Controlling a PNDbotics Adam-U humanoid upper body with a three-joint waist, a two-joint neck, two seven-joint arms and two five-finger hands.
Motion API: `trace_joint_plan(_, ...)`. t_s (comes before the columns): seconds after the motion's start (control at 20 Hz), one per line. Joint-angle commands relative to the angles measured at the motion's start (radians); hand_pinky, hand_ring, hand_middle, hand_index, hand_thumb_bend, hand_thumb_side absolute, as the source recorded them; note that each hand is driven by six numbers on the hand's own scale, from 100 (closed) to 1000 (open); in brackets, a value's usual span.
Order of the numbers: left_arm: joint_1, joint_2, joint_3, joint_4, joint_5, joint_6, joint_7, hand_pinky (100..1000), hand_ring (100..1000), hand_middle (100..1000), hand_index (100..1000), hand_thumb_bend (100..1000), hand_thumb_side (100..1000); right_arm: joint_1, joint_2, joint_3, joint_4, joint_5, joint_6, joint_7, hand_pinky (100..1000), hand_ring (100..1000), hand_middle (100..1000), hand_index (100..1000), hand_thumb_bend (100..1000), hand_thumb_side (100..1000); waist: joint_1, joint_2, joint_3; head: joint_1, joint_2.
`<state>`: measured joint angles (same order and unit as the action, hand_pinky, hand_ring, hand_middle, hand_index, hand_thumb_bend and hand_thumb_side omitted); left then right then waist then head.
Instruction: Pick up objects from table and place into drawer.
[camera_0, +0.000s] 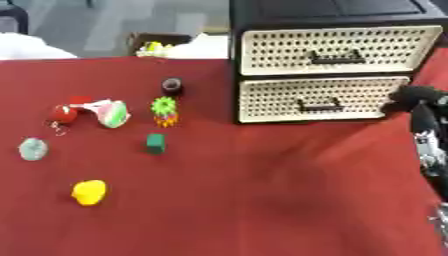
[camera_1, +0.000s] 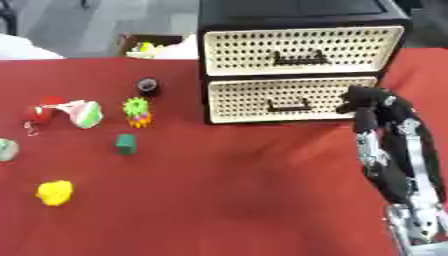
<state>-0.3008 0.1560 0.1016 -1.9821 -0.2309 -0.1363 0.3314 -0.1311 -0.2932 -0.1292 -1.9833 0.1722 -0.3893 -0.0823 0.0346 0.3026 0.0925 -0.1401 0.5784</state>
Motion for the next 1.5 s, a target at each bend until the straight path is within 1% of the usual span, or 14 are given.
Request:
trace_joint_plan(0.05, -0.012, 0.013, 0.001, -0.018, 0.005, 0.000, -0.001, 652, 549, 654, 745, 100, 801, -0.003, -0.019, -0.007, -0.017, -0.007, -0.006, -0.001, 698, 605, 646, 781, 100, 716, -0.003, -0.020, 0.001, -0.012, -0.005)
trace_joint_plan(0.25, -0.012, 0.014, 0.000, -0.018, 0.005, 0.000, -0.002, 652, 550, 654, 745, 100, 800, 0.005, -0.045, -0.011, -0.017, 0.009, -0.018, -0.016, 692, 604, 647, 785, 100, 735, -0.004, -0.022, 0.002, -0.017, -0.005)
trace_joint_plan(0.35, -0.012, 0.016, 0.000, -0.018, 0.005, 0.000, -0.002, 652, 550, 655, 746, 100, 800, 0.011, -0.071, -0.019, -0.017, 0.037, -0.028, -0.037, 677, 583, 637, 790, 100, 759, -0.004, -0.024, 0.002, -0.018, -0.006)
trace_joint_plan(0.45, -0.011, 0.017, 0.000, -0.018, 0.005, 0.000, -0.001, 652, 550, 655, 746, 100, 799, 0.018, -0.110, -0.027, -0.017, 0.080, -0.040, -0.068, 638, 533, 602, 797, 100, 803, -0.004, -0.026, 0.002, -0.019, -0.006)
trace_joint_plan(0.65, -0.010, 0.019, -0.001, -0.018, 0.006, 0.000, -0.002, 652, 550, 655, 746, 100, 800, 0.038, -0.206, -0.034, -0.017, 0.191, -0.041, -0.139, 473, 423, 503, 815, 100, 899, -0.006, -0.028, 0.004, -0.020, -0.005)
trace_joint_plan(0.75, -0.010, 0.021, -0.001, -0.018, 0.006, 0.000, -0.003, 652, 550, 655, 746, 100, 799, 0.049, -0.256, -0.034, -0.017, 0.252, -0.030, -0.158, 361, 365, 454, 825, 100, 965, -0.007, -0.029, 0.004, -0.021, -0.004)
trace_joint_plan(0.8, -0.010, 0.021, -0.001, -0.018, 0.006, 0.000, -0.003, 652, 550, 655, 746, 100, 799, 0.054, -0.277, -0.032, -0.017, 0.280, -0.024, -0.164, 329, 340, 427, 828, 100, 996, -0.008, -0.029, 0.005, -0.022, -0.004)
trace_joint_plan(1.0, -0.009, 0.023, -0.003, -0.018, 0.006, 0.000, -0.005, 652, 549, 656, 746, 100, 800, 0.072, -0.361, -0.022, -0.017, 0.359, 0.002, -0.182, 177, 205, 296, 816, 100, 1000, -0.010, -0.030, 0.006, -0.024, -0.002)
trace_joint_plan(1.05, -0.009, 0.024, -0.003, -0.018, 0.006, 0.001, -0.005, 652, 550, 656, 746, 100, 800, 0.075, -0.380, -0.020, -0.017, 0.368, 0.011, -0.189, 121, 152, 248, 811, 100, 1000, -0.010, -0.030, 0.006, -0.024, -0.003)
trace_joint_plan(1.1, -0.009, 0.024, -0.003, -0.018, 0.006, 0.001, -0.005, 652, 550, 656, 746, 100, 799, 0.078, -0.397, -0.018, -0.017, 0.374, 0.020, -0.198, 100, 107, 199, 806, 100, 1000, -0.010, -0.030, 0.007, -0.025, -0.003)
trace_joint_plan(1.2, -0.008, 0.025, -0.004, -0.018, 0.006, 0.000, -0.006, 652, 550, 656, 746, 100, 800, 0.081, -0.436, -0.013, -0.017, 0.379, 0.034, -0.214, 100, 100, 119, 797, 100, 1000, -0.011, -0.032, 0.008, -0.025, -0.002)
trace_joint_plan(1.25, -0.008, 0.026, -0.004, -0.018, 0.007, 0.000, -0.006, 652, 550, 657, 746, 100, 800, 0.081, -0.456, -0.011, -0.017, 0.378, 0.040, -0.218, 100, 100, 100, 791, 100, 1000, -0.011, -0.032, 0.009, -0.026, -0.002)
trace_joint_plan(1.4, -0.007, 0.027, -0.005, -0.018, 0.007, 0.000, -0.008, 652, 550, 657, 747, 100, 800, 0.079, -0.517, -0.012, -0.017, 0.370, 0.065, -0.224, 100, 100, 100, 756, 100, 1000, -0.012, -0.035, 0.010, -0.029, -0.001)
trace_joint_plan(1.5, -0.006, 0.028, -0.006, -0.018, 0.007, 0.000, -0.009, 652, 549, 657, 747, 100, 800, 0.076, -0.555, -0.013, -0.017, 0.354, 0.088, -0.226, 100, 100, 100, 715, 100, 1000, -0.013, -0.036, 0.011, -0.030, -0.001)
